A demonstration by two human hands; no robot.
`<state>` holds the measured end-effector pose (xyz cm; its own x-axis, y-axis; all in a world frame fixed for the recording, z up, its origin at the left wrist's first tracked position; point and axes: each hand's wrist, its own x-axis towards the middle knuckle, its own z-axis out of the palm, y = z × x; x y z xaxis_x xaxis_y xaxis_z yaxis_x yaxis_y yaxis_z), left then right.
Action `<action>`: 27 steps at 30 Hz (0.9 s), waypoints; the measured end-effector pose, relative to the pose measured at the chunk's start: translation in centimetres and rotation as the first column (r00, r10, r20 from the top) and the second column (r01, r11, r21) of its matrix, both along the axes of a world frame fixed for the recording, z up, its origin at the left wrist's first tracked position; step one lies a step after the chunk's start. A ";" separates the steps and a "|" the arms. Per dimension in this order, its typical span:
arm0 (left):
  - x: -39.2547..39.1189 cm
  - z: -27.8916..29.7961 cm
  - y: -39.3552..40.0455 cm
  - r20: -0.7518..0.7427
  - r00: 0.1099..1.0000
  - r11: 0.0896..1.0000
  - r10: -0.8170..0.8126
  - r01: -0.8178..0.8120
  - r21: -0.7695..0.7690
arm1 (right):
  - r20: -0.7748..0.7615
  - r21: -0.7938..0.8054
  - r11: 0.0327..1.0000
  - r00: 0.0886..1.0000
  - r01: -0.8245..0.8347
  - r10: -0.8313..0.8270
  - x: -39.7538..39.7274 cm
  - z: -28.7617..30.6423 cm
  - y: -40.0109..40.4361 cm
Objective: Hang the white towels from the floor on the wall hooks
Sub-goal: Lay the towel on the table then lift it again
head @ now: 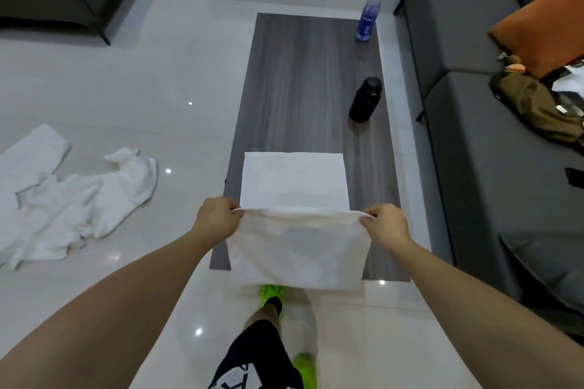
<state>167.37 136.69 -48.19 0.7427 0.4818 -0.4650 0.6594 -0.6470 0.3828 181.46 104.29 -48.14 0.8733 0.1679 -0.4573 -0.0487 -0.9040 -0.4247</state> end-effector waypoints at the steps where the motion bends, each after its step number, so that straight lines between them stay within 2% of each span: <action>1: 1.8 -0.5 1.0 -0.003 1.000 1.000 -0.001 0.001 -0.006 | -0.001 -0.005 1.000 1.000 0.010 -0.010 1.7 -0.3 1.1; 7: 13.0 -2.9 6.5 -0.012 1.000 1.000 0.021 -0.021 -0.014 | 0.032 -0.031 0.999 0.999 0.035 -0.034 12.1 -1.5 7.3; 12: 17.6 -4.9 8.6 0.023 0.996 0.996 0.091 -0.092 0.021 | 0.076 -0.021 0.991 0.989 0.130 -0.128 16.1 -2.8 9.4; 16: 16.7 -7.7 8.3 -0.109 0.993 0.998 0.045 -0.048 -0.028 | -0.039 -0.047 0.991 0.991 0.123 -0.125 14.3 -6.0 8.7; 19: 14.2 -10.1 6.7 -0.209 0.976 0.994 0.059 -0.076 -0.073 | -0.159 -0.035 0.992 0.979 0.124 -0.128 11.5 -9.3 8.0; 24: 8.8 -13.5 2.5 -0.241 0.968 0.993 0.064 -0.086 -0.085 | -0.283 -0.091 0.996 0.959 -0.019 -0.007 5.8 -13.8 6.7; 25: 7.6 -14.1 1.3 -0.239 0.970 0.994 0.048 -0.069 -0.082 | -0.275 -0.106 0.990 0.959 -0.095 0.063 4.3 -14.5 6.4; 27: 5.1 -15.6 -1.7 -0.218 0.976 0.996 0.016 -0.035 -0.082 | -0.233 -0.103 0.935 0.922 -0.339 0.308 0.7 -16.3 6.3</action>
